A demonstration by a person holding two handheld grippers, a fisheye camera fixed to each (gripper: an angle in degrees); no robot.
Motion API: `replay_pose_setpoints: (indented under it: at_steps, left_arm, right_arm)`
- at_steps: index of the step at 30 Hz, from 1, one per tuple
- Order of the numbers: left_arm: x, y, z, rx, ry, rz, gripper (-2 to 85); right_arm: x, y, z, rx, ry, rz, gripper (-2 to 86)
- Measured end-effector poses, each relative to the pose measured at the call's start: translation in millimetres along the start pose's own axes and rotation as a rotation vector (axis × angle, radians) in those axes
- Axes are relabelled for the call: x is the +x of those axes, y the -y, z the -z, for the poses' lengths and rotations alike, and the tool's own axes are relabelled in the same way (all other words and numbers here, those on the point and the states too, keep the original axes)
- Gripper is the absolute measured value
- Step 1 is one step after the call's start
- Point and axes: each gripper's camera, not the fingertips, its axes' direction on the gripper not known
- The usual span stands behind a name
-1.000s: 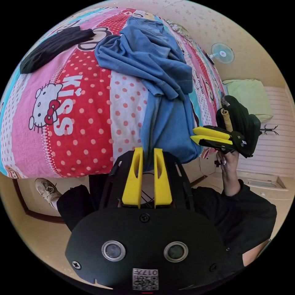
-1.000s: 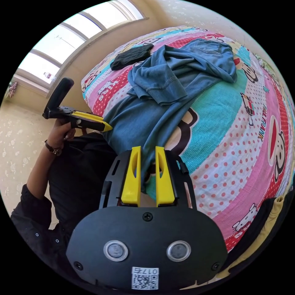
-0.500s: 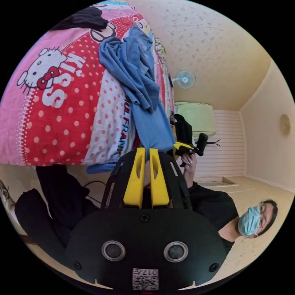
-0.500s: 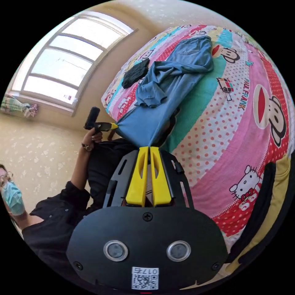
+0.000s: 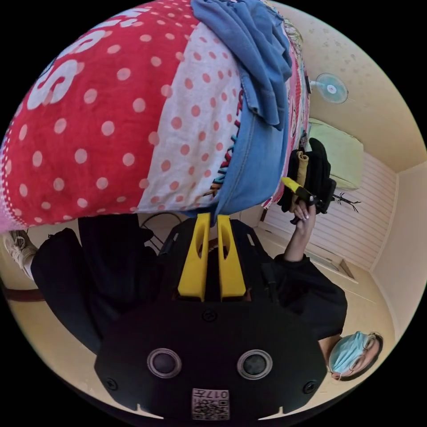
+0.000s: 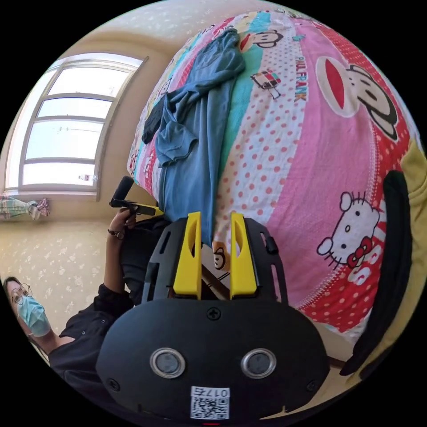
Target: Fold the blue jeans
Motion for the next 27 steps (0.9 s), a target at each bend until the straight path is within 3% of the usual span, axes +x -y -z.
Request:
replay_pose_setpoints:
  at_steps: [3, 10, 21, 27]
  left_arm:
    - [10, -5, 13, 0.077, 0.047, -0.025, 8.0]
    - [27, -8, 52, 0.450, -0.112, -0.156, 9.8]
    - [42, 56, 51, 0.462, -0.091, -0.065, 9.7]
    - [35, 59, 53, 0.480, -0.145, -0.009, 9.5]
  right_arm:
    - [-32, 27, 17, 0.051, -0.062, 0.116, 9.1]
    - [-76, 102, -31, 0.012, -0.051, 0.227, 9.2]
    - [-84, 167, -102, -0.097, -0.191, 0.107, 10.1]
    - [-97, 206, -140, -0.367, -0.346, 0.111, 9.4]
